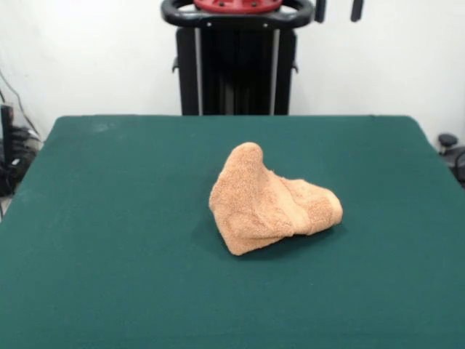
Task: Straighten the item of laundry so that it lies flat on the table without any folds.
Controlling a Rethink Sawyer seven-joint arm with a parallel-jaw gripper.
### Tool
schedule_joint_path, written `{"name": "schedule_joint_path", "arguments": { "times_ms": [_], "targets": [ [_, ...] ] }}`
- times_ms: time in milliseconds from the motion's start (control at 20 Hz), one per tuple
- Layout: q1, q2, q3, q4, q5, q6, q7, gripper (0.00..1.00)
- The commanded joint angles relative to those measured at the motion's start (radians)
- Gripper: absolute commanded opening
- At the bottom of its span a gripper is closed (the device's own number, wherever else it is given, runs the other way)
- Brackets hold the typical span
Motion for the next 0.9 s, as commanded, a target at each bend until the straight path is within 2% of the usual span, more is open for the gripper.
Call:
{"name": "schedule_joint_path", "arguments": {
  "times_ms": [50, 450, 900],
  "targets": [
    [-0.016, 0.189, -0.013, -0.078, -0.042, -0.095, 0.208, 1.0],
    [0.043, 0.257, -0.131, -0.197, -0.097, -0.091, 0.255, 1.0],
    [0.045, 0.3, -0.234, -0.229, -0.094, -0.132, 0.255, 1.0]
  ]
}}
